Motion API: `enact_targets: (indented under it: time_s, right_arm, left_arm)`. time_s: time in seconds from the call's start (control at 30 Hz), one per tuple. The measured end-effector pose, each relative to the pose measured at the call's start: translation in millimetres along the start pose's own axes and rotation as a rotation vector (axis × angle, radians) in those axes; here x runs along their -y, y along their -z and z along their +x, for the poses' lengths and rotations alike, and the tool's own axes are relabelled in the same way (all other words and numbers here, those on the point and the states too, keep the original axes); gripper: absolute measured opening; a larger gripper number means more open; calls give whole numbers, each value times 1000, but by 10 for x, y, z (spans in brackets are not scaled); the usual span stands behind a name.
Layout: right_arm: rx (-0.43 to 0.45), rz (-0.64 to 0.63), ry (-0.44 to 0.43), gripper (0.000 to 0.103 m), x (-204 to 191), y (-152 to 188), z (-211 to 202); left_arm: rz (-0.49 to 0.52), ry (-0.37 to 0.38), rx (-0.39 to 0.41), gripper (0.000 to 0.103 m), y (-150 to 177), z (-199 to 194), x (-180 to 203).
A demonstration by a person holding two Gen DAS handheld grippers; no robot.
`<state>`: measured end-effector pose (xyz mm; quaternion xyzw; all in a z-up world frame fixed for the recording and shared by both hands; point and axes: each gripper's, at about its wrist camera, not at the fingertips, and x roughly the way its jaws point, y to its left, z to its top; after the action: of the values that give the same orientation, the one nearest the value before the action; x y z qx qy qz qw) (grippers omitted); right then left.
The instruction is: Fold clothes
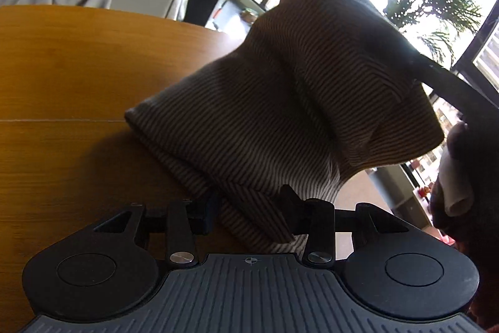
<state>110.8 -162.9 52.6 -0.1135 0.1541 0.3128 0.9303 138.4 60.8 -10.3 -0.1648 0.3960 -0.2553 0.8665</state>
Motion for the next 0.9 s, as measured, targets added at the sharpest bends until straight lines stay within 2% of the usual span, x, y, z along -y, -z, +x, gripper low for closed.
enact_targets:
  time_s: [0.13,0.2,0.3,0.33,0.4,0.47,0.63,0.7,0.8,0.83,0.87,0.9]
  right_arm:
    - [-89,-45,-56,23,-332,270,148]
    - [-117,-69,-68,23,-484,400,217]
    - [-143,-244,-26,26,-932,589,280]
    - [-141,-290,-2,31,-1046,617,304]
    - [-137,-377,43,36,-1265,671,350]
    - [-141,-385,55,38,-1317,669,376]
    - [-150,-405,84,41,-1446,665,443]
    - [-153,-412,89,43,-1486,666,450]
    - [-152,-387,52,52,-1451,633,416]
    - [-151,-373,33,63,-1426,615,399]
    - [-146,-332,-14,70,-1356,575,346]
    - [-136,-288,-61,71,-1267,523,279]
  left_arm:
    - [-14,2,8,46,-2,0,-49]
    - [-22,-54,42,51,-40,-132,-132]
    - [-33,-155,100,50,-105,-353,-269]
    - [-42,-175,124,50,-138,-438,-306]
    - [-44,-173,175,49,-206,-592,-279]
    - [-41,-166,227,44,-271,-739,-233]
    - [-2,-71,344,44,-372,-975,11]
    - [-1,-2,342,44,-415,-934,90]
    - [38,31,306,45,-429,-767,198]
    - [44,16,284,45,-437,-659,178]
    - [44,-11,255,45,-448,-524,127]
    - [44,-37,227,44,-459,-389,76]
